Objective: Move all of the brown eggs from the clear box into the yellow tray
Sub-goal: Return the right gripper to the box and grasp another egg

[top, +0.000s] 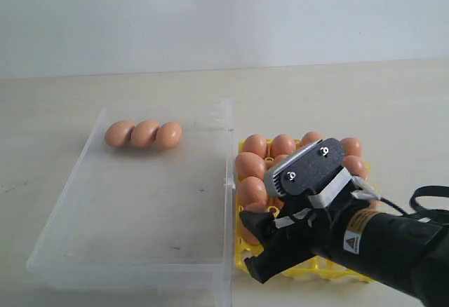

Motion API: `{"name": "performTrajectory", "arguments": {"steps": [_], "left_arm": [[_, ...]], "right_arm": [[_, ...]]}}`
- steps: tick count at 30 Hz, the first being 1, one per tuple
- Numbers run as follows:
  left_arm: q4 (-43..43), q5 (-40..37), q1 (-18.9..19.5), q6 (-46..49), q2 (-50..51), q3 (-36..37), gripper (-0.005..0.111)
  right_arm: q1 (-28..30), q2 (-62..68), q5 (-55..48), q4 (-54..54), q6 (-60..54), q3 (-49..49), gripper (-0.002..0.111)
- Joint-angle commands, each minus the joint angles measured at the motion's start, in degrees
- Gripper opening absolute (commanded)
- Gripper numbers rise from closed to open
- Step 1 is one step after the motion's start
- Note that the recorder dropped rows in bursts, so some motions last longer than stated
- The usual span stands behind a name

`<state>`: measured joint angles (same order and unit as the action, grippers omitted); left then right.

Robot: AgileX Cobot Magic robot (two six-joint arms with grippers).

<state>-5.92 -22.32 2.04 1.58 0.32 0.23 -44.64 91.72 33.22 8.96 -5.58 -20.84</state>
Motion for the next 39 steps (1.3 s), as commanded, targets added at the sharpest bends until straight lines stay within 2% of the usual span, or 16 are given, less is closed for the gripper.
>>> {"name": "performTrajectory", "arguments": {"steps": [1, 3, 4, 7, 11, 13, 15, 19, 21, 24, 26, 29, 31, 39], "left_arm": [[0.14, 0.52, -0.33, -0.26, -0.32, -0.23, 0.000], [0.14, 0.52, -0.33, -0.26, -0.32, -0.23, 0.000], [0.14, 0.52, -0.33, -0.26, -0.32, -0.23, 0.000], [0.14, 0.52, -0.33, -0.26, -0.32, -0.23, 0.000], [0.14, 0.52, -0.33, -0.26, -0.32, -0.23, 0.000], [0.14, 0.52, -0.33, -0.26, -0.32, -0.23, 0.000], [0.14, 0.52, -0.33, -0.26, -0.32, -0.23, 0.000], [0.14, 0.52, -0.33, -0.26, -0.32, -0.23, 0.000], [0.14, 0.52, -0.33, -0.26, -0.32, -0.23, 0.000], [0.14, 0.52, -0.33, -0.26, -0.32, -0.23, 0.000], [0.14, 0.52, -0.33, -0.26, -0.32, -0.23, 0.000], [0.14, 0.52, -0.33, -0.26, -0.32, -0.23, 0.000], [0.14, 0.52, -0.33, -0.26, -0.32, -0.23, 0.000], [0.14, 0.52, -0.33, -0.26, -0.32, -0.23, 0.000]], "right_arm": [[-0.04, -12.38, -9.42, 4.24, -9.06, -2.38, 0.026], [-0.04, -15.86, -15.42, 4.40, -11.31, -5.58, 0.006], [-0.04, -17.14, -19.56, 4.40, -11.90, -8.85, 0.001], [-0.04, -14.83, -31.62, 4.11, -12.00, -19.42, 0.000], [-0.04, -3.71, -45.46, 4.11, -10.35, -35.48, 0.000], [-0.04, 3.48, -50.44, 4.11, -9.64, -43.94, 0.005], [-0.04, 10.02, -54.78, 4.56, -9.32, -51.68, 0.015], [-0.04, 23.34, -63.40, 4.47, -1.90, -68.55, 0.054], [0.33, 28.11, -65.04, 2.79, 5.58, -74.79, 0.066], [1.70, 33.61, -65.21, -0.91, 19.34, -81.69, 0.066], [2.70, 36.34, -65.61, -6.94, 31.12, -84.96, 0.064], [3.79, 39.10, -68.59, -15.95, 42.38, -88.25, 0.063], [4.05, 39.98, -69.05, -18.61, 44.62, -89.08, 0.063], [4.39, 43.65, -68.46, -16.58, 43.19, -89.38, 0.066]]}}
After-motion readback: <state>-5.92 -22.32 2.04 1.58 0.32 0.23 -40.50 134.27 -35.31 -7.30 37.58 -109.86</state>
